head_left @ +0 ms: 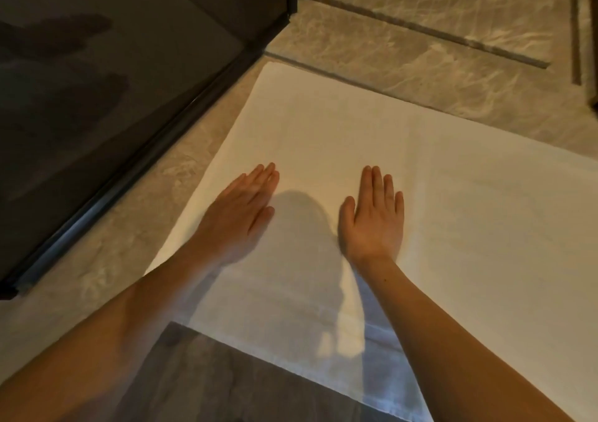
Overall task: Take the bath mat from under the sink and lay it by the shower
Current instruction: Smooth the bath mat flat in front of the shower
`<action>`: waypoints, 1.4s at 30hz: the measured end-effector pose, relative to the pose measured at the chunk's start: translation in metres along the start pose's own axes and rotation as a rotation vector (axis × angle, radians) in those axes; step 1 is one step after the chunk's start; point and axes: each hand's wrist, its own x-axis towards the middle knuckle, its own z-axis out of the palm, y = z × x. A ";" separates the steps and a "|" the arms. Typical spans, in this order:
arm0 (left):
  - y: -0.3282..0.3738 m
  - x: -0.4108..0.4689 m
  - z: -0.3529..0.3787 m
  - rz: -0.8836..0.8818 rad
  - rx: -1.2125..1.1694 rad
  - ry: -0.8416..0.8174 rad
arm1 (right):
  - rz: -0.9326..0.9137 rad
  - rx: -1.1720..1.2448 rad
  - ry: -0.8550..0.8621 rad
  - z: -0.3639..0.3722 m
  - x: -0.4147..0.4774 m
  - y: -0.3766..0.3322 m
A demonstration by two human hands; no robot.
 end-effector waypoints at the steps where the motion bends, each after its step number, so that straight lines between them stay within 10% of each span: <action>1: -0.016 -0.008 -0.006 -0.062 -0.010 0.007 | -0.003 0.003 0.000 0.000 -0.001 0.000; 11: -0.028 -0.021 -0.015 -0.118 0.005 -0.036 | 0.027 0.092 0.044 -0.005 -0.008 -0.030; 17: -0.029 -0.020 -0.013 -0.074 0.021 -0.042 | -0.285 0.108 -0.047 0.024 -0.050 -0.140; 24: -0.030 -0.018 -0.010 -0.082 0.037 -0.036 | -0.066 0.043 -0.023 0.014 -0.103 -0.023; 35: 0.036 -0.090 -0.006 0.104 0.041 -0.112 | -0.071 0.006 -0.024 0.017 -0.104 -0.018; 42: -0.006 -0.125 -0.031 -0.105 0.023 -0.172 | -0.080 0.032 0.008 0.017 -0.106 -0.020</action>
